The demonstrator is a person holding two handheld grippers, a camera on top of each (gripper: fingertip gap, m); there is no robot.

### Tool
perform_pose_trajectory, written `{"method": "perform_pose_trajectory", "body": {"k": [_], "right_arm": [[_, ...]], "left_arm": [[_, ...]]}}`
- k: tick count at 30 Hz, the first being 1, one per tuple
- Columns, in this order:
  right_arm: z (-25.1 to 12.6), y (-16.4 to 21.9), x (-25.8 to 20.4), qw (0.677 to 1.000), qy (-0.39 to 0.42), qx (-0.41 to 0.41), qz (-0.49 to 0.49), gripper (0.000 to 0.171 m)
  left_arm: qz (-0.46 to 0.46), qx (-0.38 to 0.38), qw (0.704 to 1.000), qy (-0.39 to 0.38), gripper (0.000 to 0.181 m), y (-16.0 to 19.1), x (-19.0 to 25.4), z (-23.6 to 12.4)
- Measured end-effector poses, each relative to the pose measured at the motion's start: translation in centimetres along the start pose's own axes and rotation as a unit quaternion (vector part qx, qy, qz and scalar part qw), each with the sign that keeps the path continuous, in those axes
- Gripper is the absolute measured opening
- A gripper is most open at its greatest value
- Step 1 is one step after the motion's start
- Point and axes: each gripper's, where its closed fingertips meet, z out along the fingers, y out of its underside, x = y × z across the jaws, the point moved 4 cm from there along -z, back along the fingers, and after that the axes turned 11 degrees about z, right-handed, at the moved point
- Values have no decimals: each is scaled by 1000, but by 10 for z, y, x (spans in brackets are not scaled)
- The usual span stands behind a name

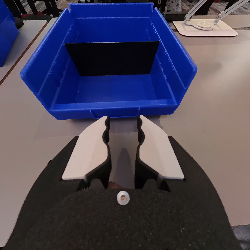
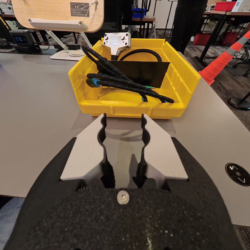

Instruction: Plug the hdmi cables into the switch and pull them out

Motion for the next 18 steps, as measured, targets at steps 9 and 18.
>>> {"method": "perform_pose_trajectory", "body": {"k": [9,18], "right_arm": [[-1,0,1,1000,0,1,2,50],[21,-14,-73,998,-51,-3,-43,59]], "left_arm": [[2,-1,1000,1,38,0,1,0],[37,15,999,-5,39,-11,15,-3]]}}
